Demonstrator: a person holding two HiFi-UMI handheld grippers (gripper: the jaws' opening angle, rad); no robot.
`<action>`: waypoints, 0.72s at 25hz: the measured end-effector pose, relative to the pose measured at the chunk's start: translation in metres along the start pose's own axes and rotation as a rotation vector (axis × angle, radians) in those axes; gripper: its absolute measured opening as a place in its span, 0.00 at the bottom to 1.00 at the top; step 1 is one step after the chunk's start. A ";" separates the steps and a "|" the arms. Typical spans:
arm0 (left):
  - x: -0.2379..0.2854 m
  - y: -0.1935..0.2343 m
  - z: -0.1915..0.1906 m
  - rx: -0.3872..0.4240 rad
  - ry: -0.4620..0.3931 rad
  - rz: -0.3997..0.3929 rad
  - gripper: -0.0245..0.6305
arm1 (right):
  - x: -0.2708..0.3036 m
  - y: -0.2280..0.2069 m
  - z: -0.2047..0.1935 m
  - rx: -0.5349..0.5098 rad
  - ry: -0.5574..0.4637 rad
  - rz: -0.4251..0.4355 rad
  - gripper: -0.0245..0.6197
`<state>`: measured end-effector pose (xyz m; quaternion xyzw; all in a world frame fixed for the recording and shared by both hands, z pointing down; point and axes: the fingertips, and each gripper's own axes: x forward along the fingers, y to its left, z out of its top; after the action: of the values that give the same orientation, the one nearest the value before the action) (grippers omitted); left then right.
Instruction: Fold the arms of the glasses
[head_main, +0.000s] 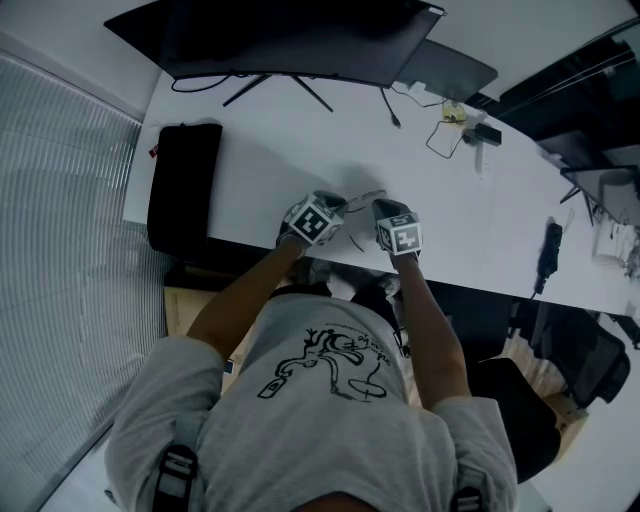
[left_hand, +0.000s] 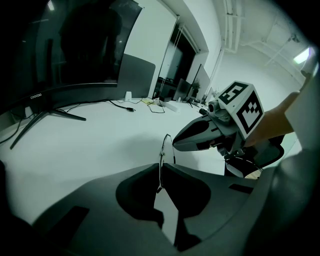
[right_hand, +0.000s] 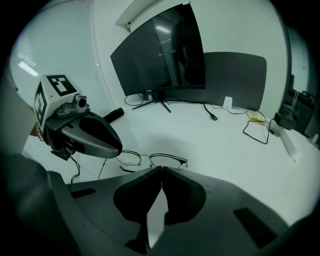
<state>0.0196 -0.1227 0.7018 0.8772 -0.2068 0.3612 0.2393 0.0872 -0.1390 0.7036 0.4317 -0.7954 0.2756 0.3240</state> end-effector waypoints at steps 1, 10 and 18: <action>0.000 0.000 0.000 0.004 -0.003 0.003 0.09 | 0.001 0.000 -0.002 0.000 -0.001 0.000 0.05; -0.001 -0.002 -0.002 -0.004 -0.013 0.014 0.09 | -0.002 0.001 -0.003 0.009 -0.015 -0.001 0.06; -0.003 0.012 -0.007 -0.054 -0.016 0.058 0.09 | -0.001 0.004 -0.020 0.011 -0.032 0.010 0.06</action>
<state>0.0074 -0.1279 0.7071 0.8669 -0.2439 0.3552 0.2507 0.0901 -0.1225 0.7149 0.4338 -0.8011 0.2748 0.3075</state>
